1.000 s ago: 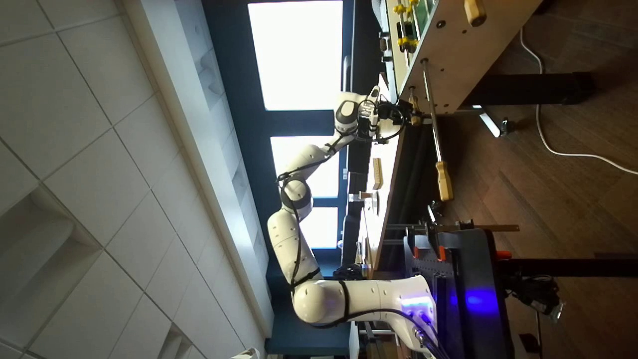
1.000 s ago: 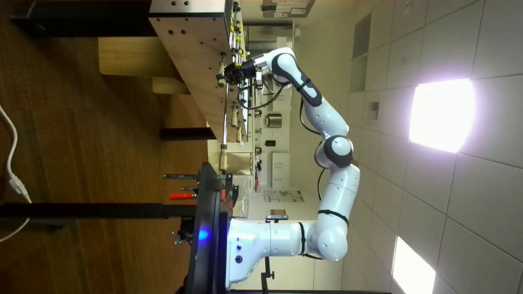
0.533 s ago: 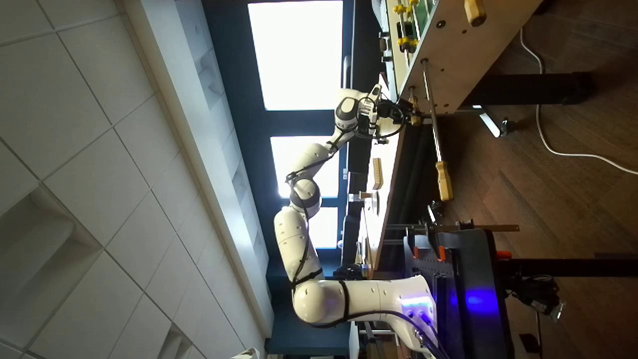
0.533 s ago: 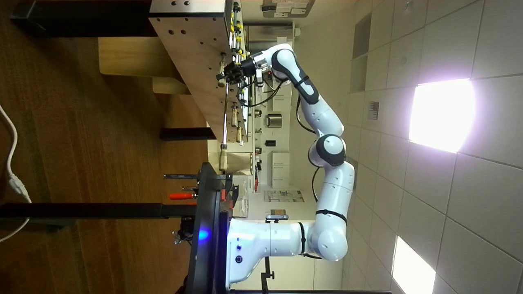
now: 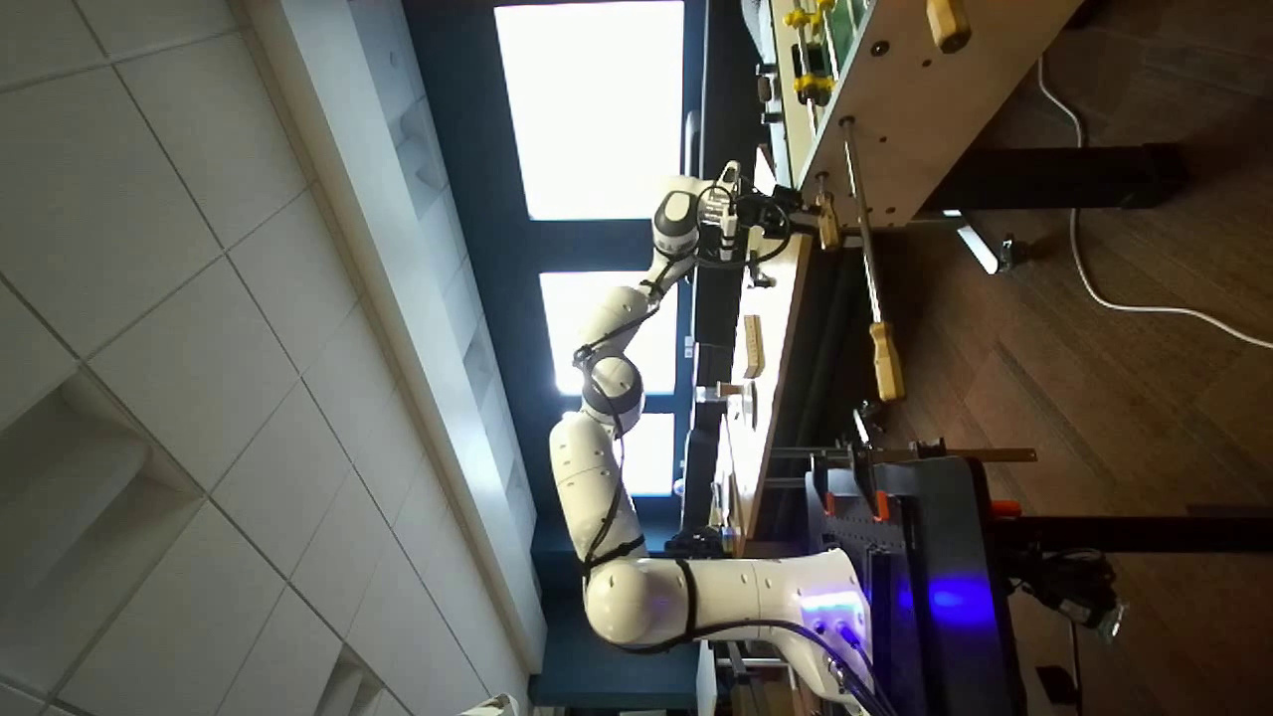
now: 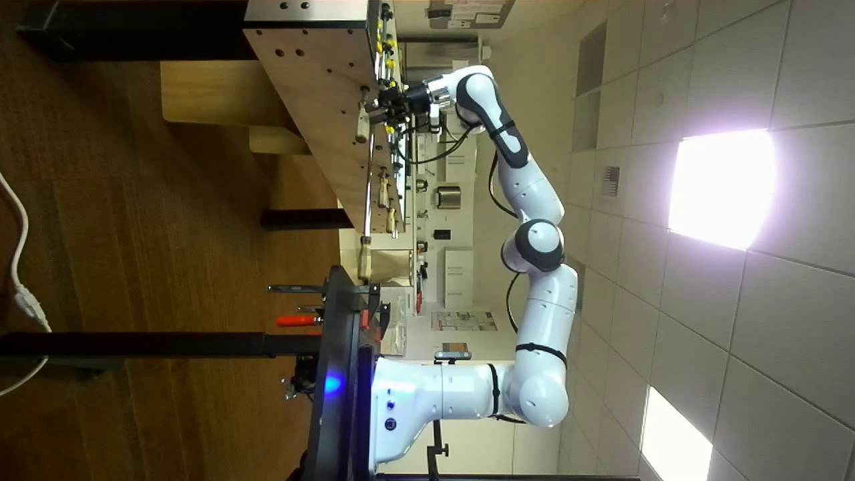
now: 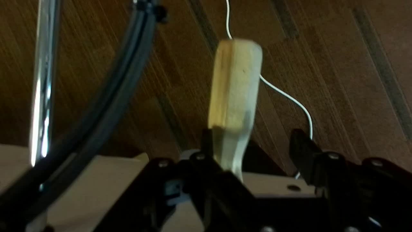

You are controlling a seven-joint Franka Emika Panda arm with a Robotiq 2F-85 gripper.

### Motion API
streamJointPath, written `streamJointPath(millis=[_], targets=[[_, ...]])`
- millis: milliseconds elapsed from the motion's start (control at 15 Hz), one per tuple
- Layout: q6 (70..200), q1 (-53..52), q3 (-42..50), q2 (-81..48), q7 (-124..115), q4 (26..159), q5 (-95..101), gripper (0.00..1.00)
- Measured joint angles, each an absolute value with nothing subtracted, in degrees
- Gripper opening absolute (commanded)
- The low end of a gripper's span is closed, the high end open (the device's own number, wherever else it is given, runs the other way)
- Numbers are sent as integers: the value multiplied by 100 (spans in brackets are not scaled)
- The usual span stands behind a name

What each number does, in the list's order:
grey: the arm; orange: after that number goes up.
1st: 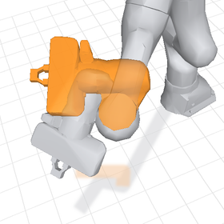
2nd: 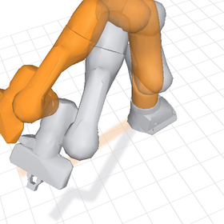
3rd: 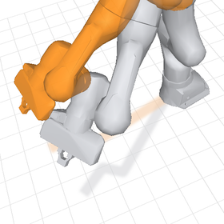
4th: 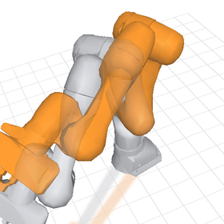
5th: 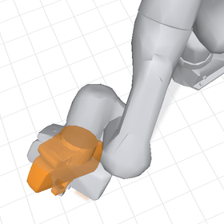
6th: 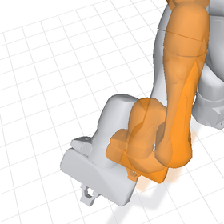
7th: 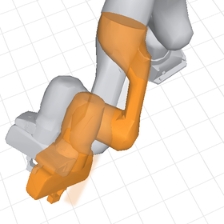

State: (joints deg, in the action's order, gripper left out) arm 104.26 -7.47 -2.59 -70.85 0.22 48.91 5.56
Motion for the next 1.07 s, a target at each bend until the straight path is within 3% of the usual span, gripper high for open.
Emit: streamJointPath(millis=[400,1067], targets=[[10473,-935,-535,-6784,213,4049,555,100],[8777,-930,-589,-5361,-146,4014,420,100]])
